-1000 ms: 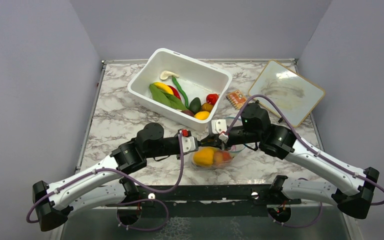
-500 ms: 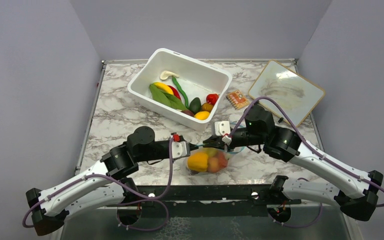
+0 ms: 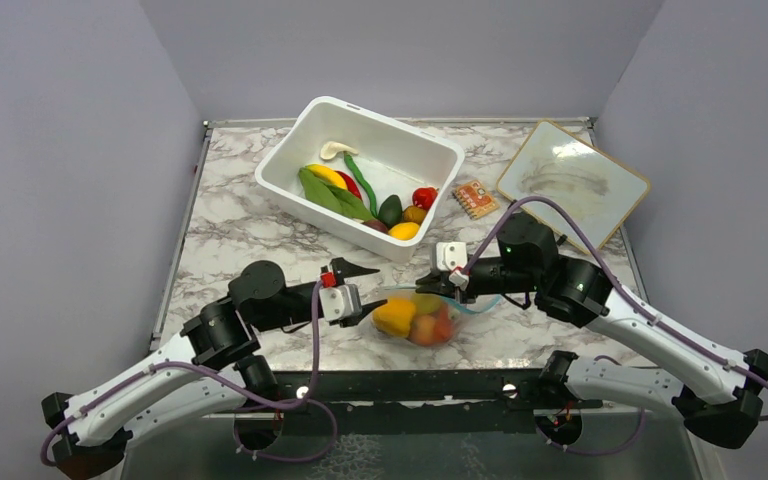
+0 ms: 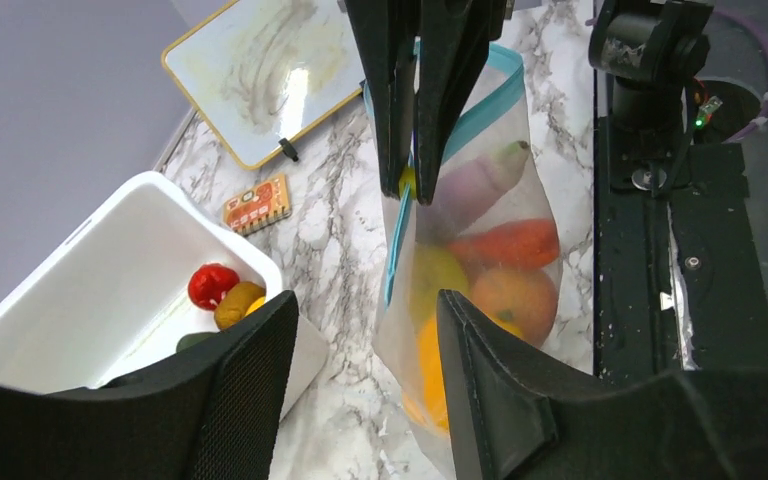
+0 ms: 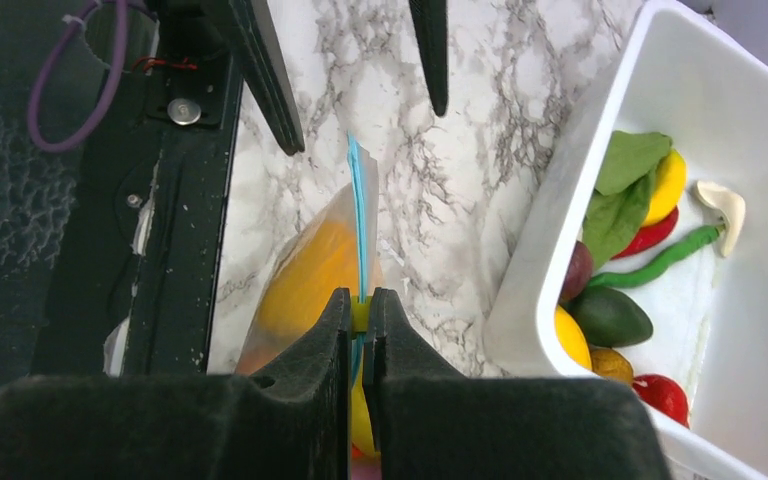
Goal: Place the food in the zip-top bag and seal the zipper
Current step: Zip the zipper food storage bag at the center of the board.
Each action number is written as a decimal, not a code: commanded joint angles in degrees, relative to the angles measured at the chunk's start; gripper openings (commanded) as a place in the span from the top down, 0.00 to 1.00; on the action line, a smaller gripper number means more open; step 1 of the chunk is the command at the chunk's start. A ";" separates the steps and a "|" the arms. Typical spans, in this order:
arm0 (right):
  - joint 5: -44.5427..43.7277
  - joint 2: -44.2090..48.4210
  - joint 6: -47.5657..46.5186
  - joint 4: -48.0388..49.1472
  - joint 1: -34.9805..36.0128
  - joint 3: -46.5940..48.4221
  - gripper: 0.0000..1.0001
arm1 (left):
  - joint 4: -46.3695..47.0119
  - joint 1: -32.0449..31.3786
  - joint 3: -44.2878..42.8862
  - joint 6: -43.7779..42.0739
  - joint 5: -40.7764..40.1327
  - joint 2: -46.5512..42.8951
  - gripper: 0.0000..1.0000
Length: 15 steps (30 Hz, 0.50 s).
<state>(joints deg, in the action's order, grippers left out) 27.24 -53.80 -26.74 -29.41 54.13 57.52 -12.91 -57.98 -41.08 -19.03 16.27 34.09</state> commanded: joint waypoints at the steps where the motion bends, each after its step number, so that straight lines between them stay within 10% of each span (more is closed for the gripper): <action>1: 5.87 -0.41 1.11 6.29 -0.09 -0.91 0.99 | 4.48 -0.04 0.76 0.32 4.10 1.92 0.43; 10: 8.62 -3.11 1.12 9.16 -0.08 0.20 0.99 | 6.05 -0.03 -0.34 -1.91 6.37 8.86 0.48; 15: 8.40 -2.91 0.96 9.03 -0.09 -0.88 0.99 | 7.00 -0.03 -0.93 -1.91 5.57 9.65 0.84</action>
<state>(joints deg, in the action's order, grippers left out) 33.56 -57.23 -25.76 -24.51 54.04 56.69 -8.88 -57.98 -41.08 -20.16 20.58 44.03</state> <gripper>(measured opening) 0.039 0.301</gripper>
